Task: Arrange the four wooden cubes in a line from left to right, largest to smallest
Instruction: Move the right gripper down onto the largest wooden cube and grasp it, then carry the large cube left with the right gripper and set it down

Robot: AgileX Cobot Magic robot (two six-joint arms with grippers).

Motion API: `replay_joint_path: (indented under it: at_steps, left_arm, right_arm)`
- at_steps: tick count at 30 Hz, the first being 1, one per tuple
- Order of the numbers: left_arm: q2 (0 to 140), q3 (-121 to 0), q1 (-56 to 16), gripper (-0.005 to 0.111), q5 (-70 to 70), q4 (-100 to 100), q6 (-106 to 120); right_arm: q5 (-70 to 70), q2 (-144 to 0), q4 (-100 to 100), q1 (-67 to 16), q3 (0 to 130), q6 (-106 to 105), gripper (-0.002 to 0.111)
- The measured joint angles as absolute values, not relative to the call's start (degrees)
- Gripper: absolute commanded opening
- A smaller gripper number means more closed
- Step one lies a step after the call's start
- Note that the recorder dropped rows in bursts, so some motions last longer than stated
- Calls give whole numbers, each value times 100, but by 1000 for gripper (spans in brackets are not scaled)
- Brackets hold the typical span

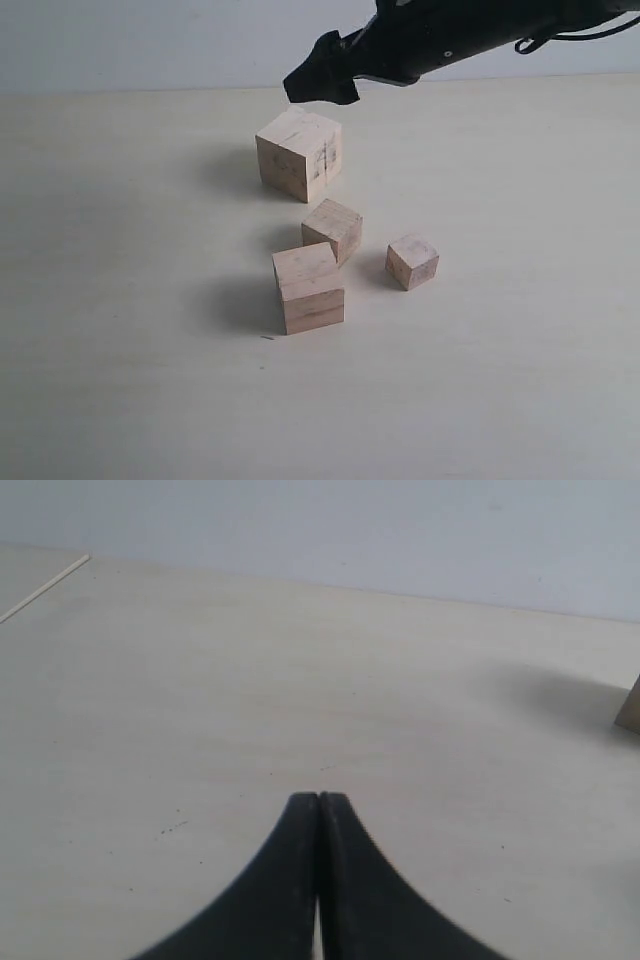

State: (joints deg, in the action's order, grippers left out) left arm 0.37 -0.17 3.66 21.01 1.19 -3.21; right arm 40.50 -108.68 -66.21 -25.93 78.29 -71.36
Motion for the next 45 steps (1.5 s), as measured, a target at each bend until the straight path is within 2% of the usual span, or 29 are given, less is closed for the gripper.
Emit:
replay_joint_path:
  at_steps: [8,14,22,40,42,45]
  left_arm:
    - [37,-17,366,0,2101,119,-321]
    - [37,-17,366,0,2101,119,-321]
    - [37,-17,366,0,2101,119,-321]
    - [37,-17,366,0,2101,119,-321]
    - [37,-17,366,0,2101,119,-321]
    - [37,-17,366,0,2101,119,-321]
  right_arm:
    - [3994,-11734,-4965,-3049,8996,-6877,99]
    - [3857,-12052,-4547,-3170,9614,-6461,99]
    - [3379,-12552,-4048,-3170,9824,-5591,99]
    - [3261,-13371,-3975,-3170,10067,-5482,99]
    - [3261,-13423,-3878,-3170,10067,-5482,97]
    - [3271,-13468,-3720,-3170,10067,-5482,85]
